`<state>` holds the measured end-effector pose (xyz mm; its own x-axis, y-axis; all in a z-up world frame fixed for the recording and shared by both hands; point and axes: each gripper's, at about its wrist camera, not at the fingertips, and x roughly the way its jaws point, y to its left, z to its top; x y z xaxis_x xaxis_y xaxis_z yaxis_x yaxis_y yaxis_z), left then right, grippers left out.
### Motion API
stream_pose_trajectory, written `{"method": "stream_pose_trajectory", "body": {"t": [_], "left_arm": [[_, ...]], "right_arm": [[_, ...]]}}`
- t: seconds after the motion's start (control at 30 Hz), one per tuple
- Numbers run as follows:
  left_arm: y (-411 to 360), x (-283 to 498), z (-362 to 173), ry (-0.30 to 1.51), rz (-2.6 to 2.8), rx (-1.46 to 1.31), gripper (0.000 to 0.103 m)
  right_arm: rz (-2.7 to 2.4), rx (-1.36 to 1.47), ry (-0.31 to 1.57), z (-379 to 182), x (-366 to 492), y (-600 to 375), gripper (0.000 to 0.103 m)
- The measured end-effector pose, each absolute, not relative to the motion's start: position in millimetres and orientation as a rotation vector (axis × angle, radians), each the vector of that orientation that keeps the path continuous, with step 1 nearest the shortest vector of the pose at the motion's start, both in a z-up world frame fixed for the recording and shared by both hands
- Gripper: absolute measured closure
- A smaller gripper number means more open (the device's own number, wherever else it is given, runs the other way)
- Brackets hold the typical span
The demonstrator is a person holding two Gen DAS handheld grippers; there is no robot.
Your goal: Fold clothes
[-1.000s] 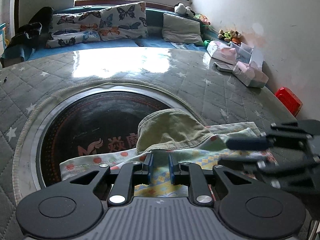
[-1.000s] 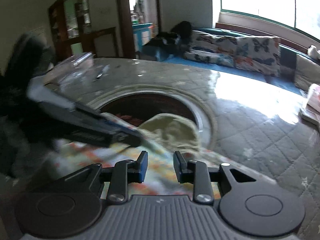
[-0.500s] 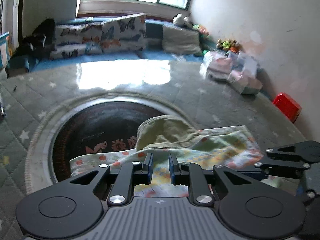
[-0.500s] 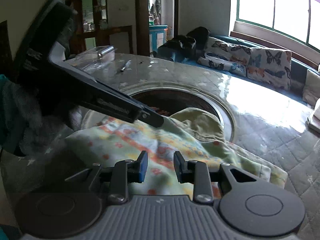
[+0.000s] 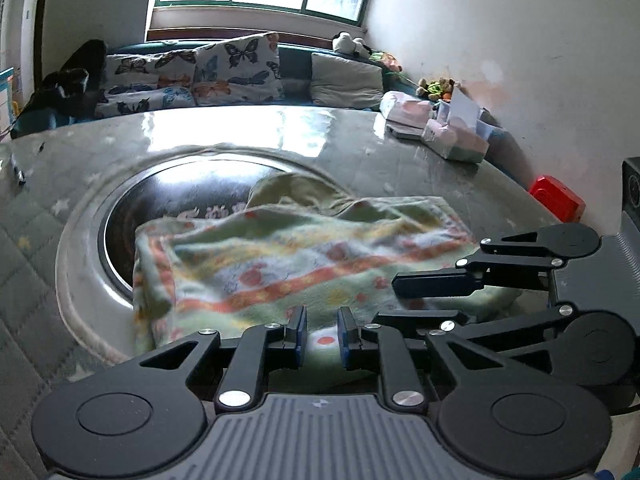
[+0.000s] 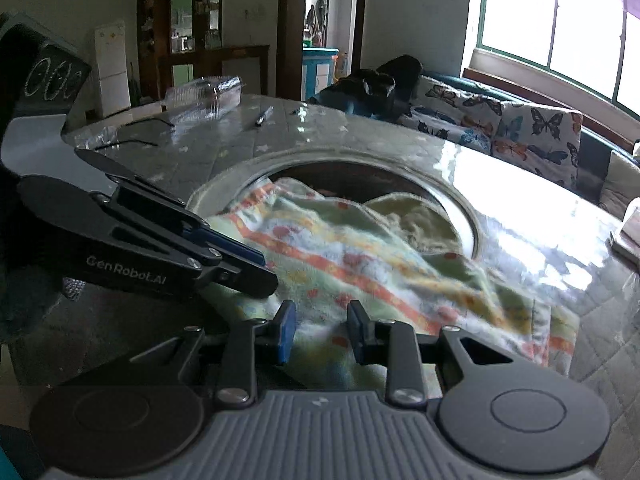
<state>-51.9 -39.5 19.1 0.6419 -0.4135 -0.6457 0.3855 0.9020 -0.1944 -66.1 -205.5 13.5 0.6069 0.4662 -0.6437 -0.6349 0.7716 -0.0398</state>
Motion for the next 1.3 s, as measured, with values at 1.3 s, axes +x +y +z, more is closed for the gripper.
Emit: {"method": "stream_pose_trajectory", "body": {"t": [1.3], "left_arm": [[8.2,-73.1,25.9,0.717,-0.337,-0.130,0.078]], "right_arm": [[0.438,-0.103,0.722,16.2,-76.8,-296.3,0.075]]}}
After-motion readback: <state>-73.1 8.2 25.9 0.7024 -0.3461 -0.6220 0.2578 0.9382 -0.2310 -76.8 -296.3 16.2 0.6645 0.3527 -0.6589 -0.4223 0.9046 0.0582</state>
